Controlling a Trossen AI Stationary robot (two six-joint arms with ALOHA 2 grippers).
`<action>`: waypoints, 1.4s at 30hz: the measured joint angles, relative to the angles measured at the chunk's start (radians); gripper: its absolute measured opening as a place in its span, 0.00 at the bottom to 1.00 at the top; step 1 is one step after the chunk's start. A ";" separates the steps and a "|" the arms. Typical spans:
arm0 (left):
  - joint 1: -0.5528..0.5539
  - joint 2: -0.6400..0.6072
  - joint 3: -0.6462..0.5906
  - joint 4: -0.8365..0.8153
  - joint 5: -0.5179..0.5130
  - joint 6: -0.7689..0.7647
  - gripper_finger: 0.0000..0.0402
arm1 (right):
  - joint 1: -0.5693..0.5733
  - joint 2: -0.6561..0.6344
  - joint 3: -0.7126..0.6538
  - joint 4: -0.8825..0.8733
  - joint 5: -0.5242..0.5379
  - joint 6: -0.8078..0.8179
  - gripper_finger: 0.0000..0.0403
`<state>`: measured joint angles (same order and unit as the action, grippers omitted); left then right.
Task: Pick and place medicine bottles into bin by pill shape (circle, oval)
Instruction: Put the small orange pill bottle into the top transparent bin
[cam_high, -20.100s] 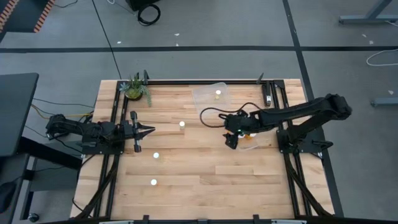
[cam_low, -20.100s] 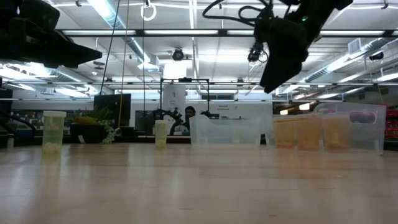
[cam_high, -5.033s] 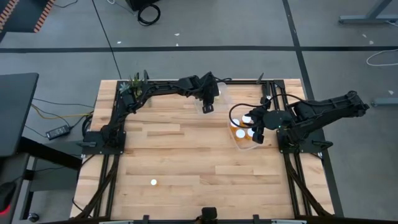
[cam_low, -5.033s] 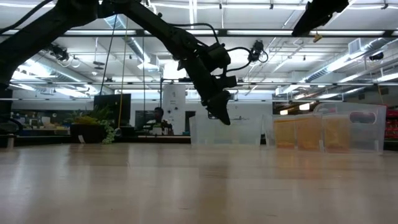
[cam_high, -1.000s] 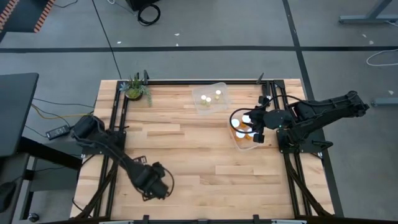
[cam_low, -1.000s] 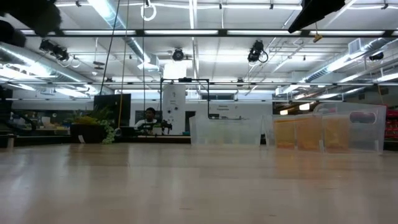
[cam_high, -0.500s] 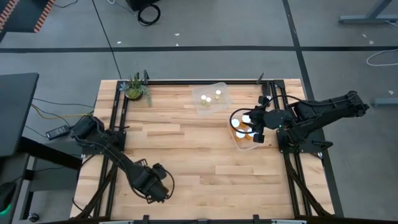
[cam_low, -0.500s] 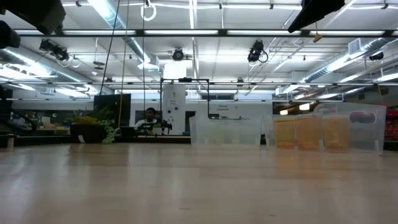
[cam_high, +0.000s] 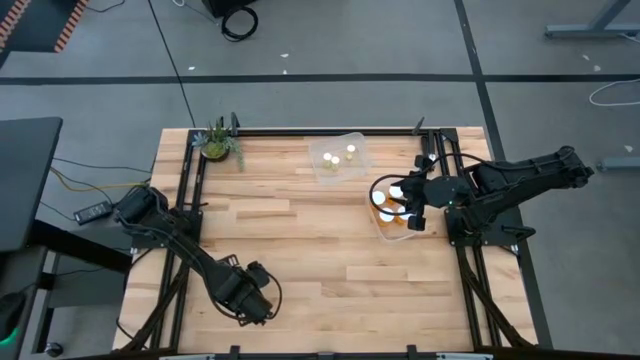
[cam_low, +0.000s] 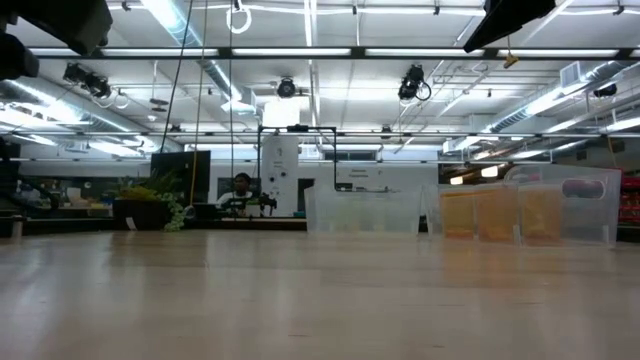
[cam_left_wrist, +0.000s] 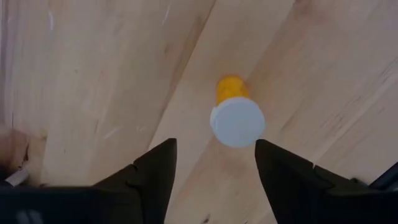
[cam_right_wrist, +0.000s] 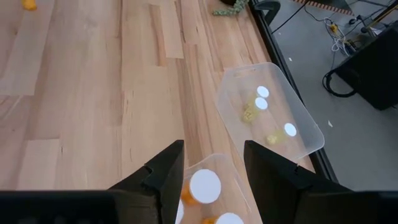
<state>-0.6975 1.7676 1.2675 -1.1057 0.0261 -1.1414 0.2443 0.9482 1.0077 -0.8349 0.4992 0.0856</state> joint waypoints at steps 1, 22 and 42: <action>0.000 0.000 0.000 -0.001 0.000 -0.005 0.58 | 0.000 0.000 0.000 0.000 0.000 0.000 0.43; 0.018 0.064 -0.021 0.036 0.039 0.011 0.61 | 0.000 0.000 0.000 0.007 -0.003 0.000 0.43; 0.124 0.065 -0.011 0.093 0.040 0.219 0.30 | 0.000 0.000 0.000 0.024 -0.003 -0.004 0.43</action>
<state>-0.5734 1.8328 1.2561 -1.0123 0.0656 -0.9228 0.2446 0.9485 1.0077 -0.8104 0.4961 0.0813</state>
